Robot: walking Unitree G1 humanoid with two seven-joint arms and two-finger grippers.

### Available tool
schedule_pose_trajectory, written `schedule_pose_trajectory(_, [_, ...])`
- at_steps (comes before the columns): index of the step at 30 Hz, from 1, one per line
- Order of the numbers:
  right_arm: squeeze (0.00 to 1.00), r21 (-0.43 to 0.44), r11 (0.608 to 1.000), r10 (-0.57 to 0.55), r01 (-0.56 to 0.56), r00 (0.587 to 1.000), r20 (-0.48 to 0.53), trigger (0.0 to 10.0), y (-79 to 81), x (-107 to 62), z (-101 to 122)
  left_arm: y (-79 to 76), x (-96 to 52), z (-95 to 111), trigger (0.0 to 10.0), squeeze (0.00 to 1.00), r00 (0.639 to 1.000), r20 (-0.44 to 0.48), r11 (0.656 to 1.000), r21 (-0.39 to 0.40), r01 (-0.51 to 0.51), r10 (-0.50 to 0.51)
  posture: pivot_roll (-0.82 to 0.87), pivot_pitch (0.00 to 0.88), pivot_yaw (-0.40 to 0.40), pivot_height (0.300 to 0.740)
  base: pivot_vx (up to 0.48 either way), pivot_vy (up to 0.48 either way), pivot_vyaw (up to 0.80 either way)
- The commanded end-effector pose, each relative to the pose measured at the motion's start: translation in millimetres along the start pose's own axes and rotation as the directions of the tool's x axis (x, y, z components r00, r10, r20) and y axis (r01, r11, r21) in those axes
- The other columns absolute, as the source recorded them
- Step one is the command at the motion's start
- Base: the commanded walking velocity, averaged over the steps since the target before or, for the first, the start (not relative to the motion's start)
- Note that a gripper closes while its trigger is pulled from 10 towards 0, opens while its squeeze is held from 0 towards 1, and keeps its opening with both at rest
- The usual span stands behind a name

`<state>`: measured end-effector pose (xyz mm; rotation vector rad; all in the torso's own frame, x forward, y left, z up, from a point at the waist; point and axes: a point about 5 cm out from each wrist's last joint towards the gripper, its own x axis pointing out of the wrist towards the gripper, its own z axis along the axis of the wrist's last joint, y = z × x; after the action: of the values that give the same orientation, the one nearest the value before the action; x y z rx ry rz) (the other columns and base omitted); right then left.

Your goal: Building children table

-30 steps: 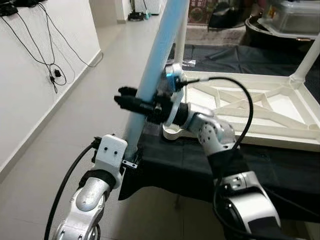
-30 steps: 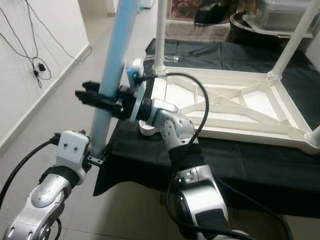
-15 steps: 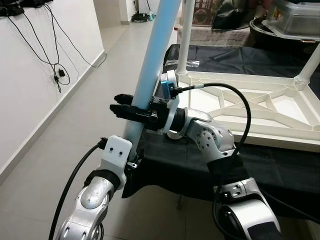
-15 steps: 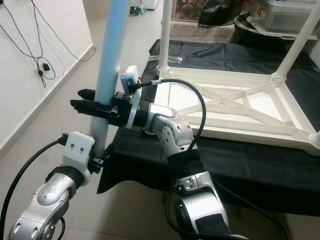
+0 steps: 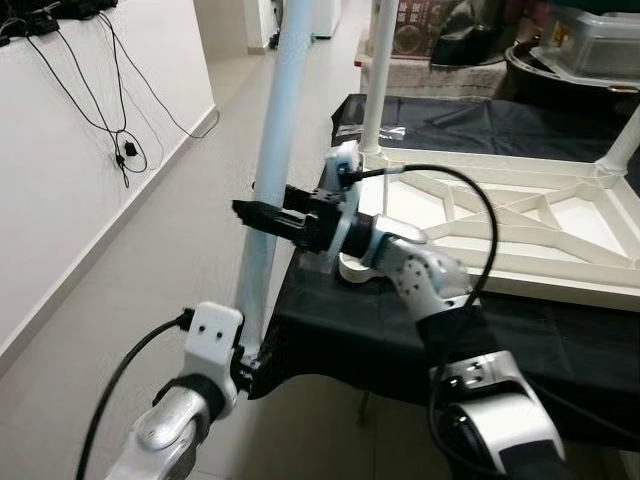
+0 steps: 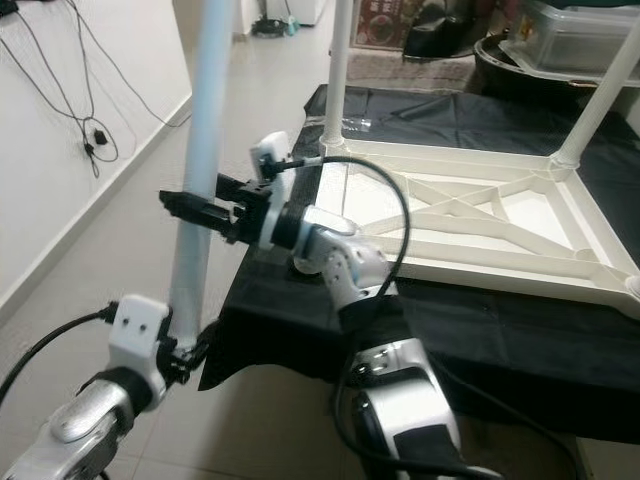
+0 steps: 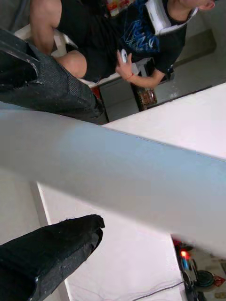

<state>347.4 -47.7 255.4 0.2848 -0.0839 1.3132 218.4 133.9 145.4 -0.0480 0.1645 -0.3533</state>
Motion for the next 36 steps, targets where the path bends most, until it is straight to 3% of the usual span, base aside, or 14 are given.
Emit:
schedule_pose_trajectory(1, [0.00,0.022,1.000,0.008,-0.008,1.000,-0.005,10.0,-2.2,-7.3,-0.9,-2.7,-6.8,8.6,10.0,0.00,0.998,0.044,0.999,-0.026,0.048,-0.046,0.12,0.061,-0.007,0.740,0.000,0.000,0.00])
schedule_pose_trajectory(2, [0.00,0.059,0.993,0.105,-0.104,0.994,-0.012,10.0,1.7,-13.0,0.1,-6.2,-13.7,7.8,10.0,0.00,0.992,0.040,0.989,-0.075,0.126,-0.123,0.12,0.063,-0.010,0.740,0.000,0.000,0.00])
schedule_pose_trajectory(7, [0.00,0.081,0.979,0.189,-0.187,0.982,-0.020,10.0,5.5,-18.0,0.2,-9.7,-19.2,8.0,10.0,0.00,0.980,0.048,0.969,-0.148,0.199,-0.194,0.12,0.063,-0.010,0.740,0.000,0.000,0.00])
schedule_pose_trajectory(8, [0.00,0.122,0.952,0.288,-0.282,0.957,-0.033,10.0,11.3,-22.4,-2.2,-14.6,-25.7,8.5,10.0,0.00,0.957,0.062,0.933,-0.212,0.291,-0.284,0.12,0.061,-0.009,0.740,0.000,0.000,0.00])
schedule_pose_trajectory(10, [0.00,0.122,0.952,0.288,-0.282,0.957,-0.033,10.0,11.3,-22.4,-2.2,-14.6,-25.7,8.5,10.0,0.00,0.957,0.062,0.933,-0.212,0.291,-0.284,0.12,0.061,-0.009,0.740,0.000,0.000,0.00])
schedule_pose_trajectory(11, [0.00,0.164,0.926,0.350,-0.339,0.936,-0.040,10.0,14.9,-24.3,-6.3,-20.9,-32.2,8.6,10.0,0.00,0.924,0.077,0.883,-0.273,0.381,-0.375,0.12,0.060,-0.008,0.740,0.000,0.000,0.00])
schedule_pose_trajectory(14, [0.00,0.164,0.926,0.350,-0.339,0.936,-0.040,10.0,14.9,-24.3,-6.3,-20.9,-32.2,8.6,10.0,0.00,0.924,0.077,0.883,-0.273,0.381,-0.375,0.12,0.060,-0.008,0.740,0.000,0.000,0.00])
schedule_pose_trajectory(15, [0.00,0.195,0.901,0.402,-0.387,0.915,-0.042,10.0,19.0,-25.8,-9.5,-27.5,-40.1,7.1,10.0,0.00,0.882,0.078,0.830,-0.310,0.464,-0.464,0.12,0.060,-0.006,0.740,0.000,0.000,0.00])
schedule_pose_trajectory(18, [0.00,0.195,0.901,0.402,-0.387,0.915,-0.042,10.0,19.0,-25.8,-9.5,-27.5,-40.1,7.1,10.0,0.00,0.882,0.078,0.830,-0.310,0.464,-0.464,0.12,0.060,-0.006,0.740,0.000,0.000,0.00])
schedule_pose_trajectory(20, [0.00,0.226,0.863,0.474,-0.452,0.879,-0.055,10.0,25.9,-27.5,-14.0,-38.8,-59.7,-0.7,10.0,0.00,0.767,0.030,0.708,-0.365,0.605,-0.640,0.12,0.060,-0.006,0.740,0.000,0.000,0.00])
schedule_pose_trajectory(24, [0.00,0.236,0.834,0.525,-0.498,0.849,-0.062,10.0,31.4,-29.9,-13.9,-40.1,-71.6,-5.4,10.0,0.00,0.690,-0.005,0.635,-0.397,0.663,-0.724,0.11,0.054,0.000,0.740,0.000,0.000,0.00])
schedule_pose_trajectory(31, [0.00,0.254,0.799,0.578,-0.545,0.812,-0.078,10.0,37.3,-34.2,-15.3,-32.1,-74.2,-5.7,10.0,0.00,0.671,-0.041,0.626,-0.403,0.667,-0.741,0.11,0.053,0.001,0.740,0.000,0.000,0.00])
schedule_pose_trajectory(33, [0.00,0.275,0.781,0.604,-0.561,0.791,-0.098,10.0,44.4,-33.8,-20.2,-22.1,-67.0,-7.2,10.0,0.00,0.693,-0.097,0.677,-0.350,0.648,-0.714,0.10,0.053,0.005,0.740,0.000,0.000,0.00])
schedule_pose_trajectory(36, [0.00,0.291,0.773,0.611,-0.563,0.784,-0.106,10.0,47.9,-32.2,-23.0,-16.5,-62.4,-8.0,10.0,0.00,0.705,-0.130,0.704,-0.308,0.640,-0.698,0.10,0.053,0.005,0.740,0.000,0.000,0.00])
